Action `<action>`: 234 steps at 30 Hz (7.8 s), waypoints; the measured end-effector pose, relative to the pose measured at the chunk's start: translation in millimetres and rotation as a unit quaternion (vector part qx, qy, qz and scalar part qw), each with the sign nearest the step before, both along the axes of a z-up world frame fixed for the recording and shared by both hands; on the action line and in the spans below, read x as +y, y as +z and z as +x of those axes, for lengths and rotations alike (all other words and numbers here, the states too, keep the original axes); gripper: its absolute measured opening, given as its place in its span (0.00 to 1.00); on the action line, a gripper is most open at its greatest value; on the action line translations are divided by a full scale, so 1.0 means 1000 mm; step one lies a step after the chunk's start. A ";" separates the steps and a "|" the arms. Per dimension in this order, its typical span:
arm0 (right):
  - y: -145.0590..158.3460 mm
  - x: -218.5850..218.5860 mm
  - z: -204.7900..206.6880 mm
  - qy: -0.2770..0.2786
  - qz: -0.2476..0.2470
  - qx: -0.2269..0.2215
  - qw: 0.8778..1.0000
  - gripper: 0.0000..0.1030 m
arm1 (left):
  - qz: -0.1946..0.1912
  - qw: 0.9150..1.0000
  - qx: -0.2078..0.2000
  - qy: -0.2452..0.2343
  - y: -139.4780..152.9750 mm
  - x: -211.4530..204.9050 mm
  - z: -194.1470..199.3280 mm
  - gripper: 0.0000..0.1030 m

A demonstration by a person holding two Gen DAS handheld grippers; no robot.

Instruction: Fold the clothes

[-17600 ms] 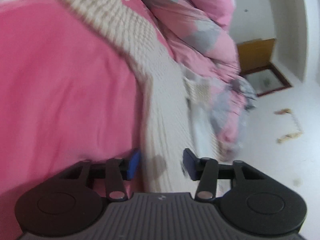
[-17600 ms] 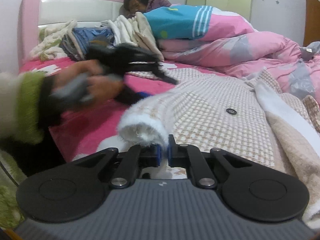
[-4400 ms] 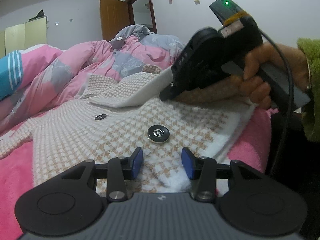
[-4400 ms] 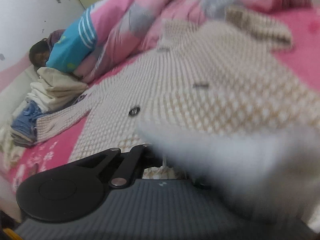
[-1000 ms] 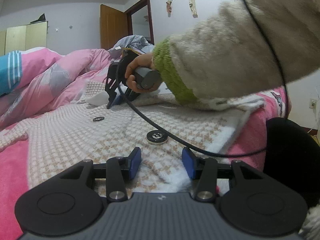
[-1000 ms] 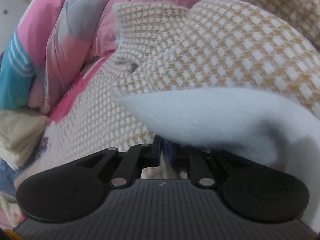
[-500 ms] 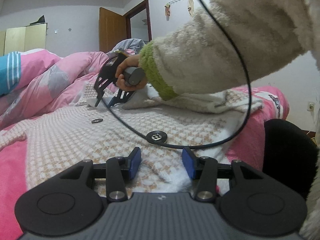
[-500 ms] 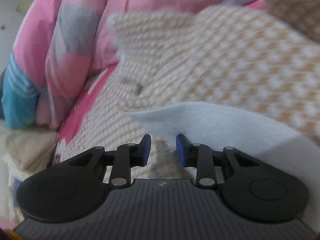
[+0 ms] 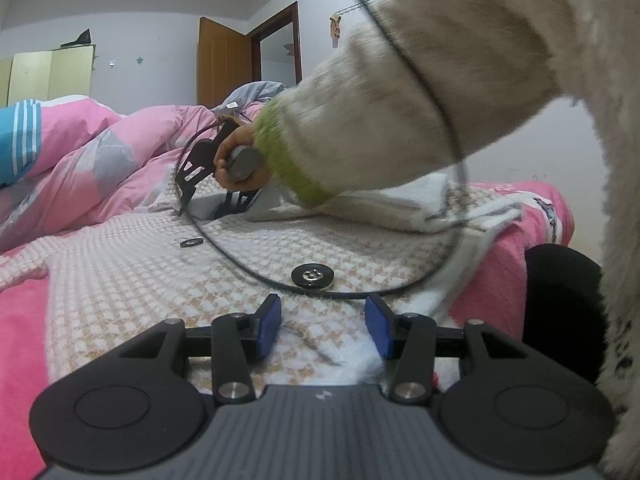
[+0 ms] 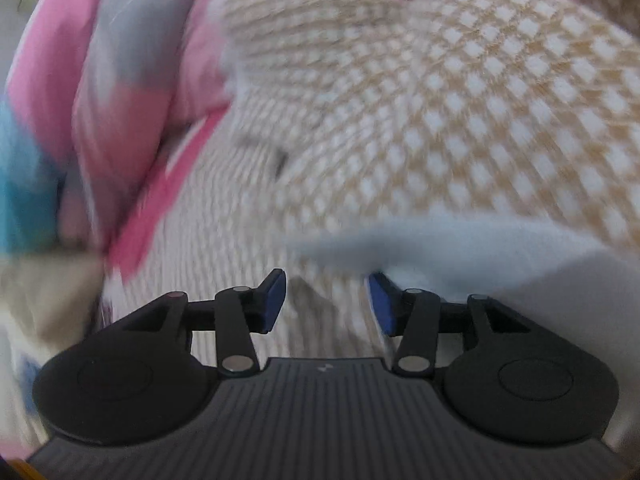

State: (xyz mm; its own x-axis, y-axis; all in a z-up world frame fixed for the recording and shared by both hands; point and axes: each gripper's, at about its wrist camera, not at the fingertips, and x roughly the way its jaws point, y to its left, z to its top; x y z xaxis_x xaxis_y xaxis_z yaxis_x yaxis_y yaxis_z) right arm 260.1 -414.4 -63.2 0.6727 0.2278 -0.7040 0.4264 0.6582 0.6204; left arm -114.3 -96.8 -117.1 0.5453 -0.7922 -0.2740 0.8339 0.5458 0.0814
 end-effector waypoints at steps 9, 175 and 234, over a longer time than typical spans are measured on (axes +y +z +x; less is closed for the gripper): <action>-0.006 0.003 0.019 -0.002 -0.042 -0.030 0.999 0.22 | -0.011 1.000 0.000 -0.004 -0.003 0.001 0.000 0.47; 0.059 0.060 -0.107 0.208 -0.291 -0.099 0.929 0.30 | -0.073 0.947 0.299 -0.091 0.018 0.003 0.067 0.05; -0.016 -0.190 -0.212 -0.096 -0.046 -0.110 0.988 0.53 | -0.023 0.960 0.278 -0.031 0.041 -0.149 0.158 0.47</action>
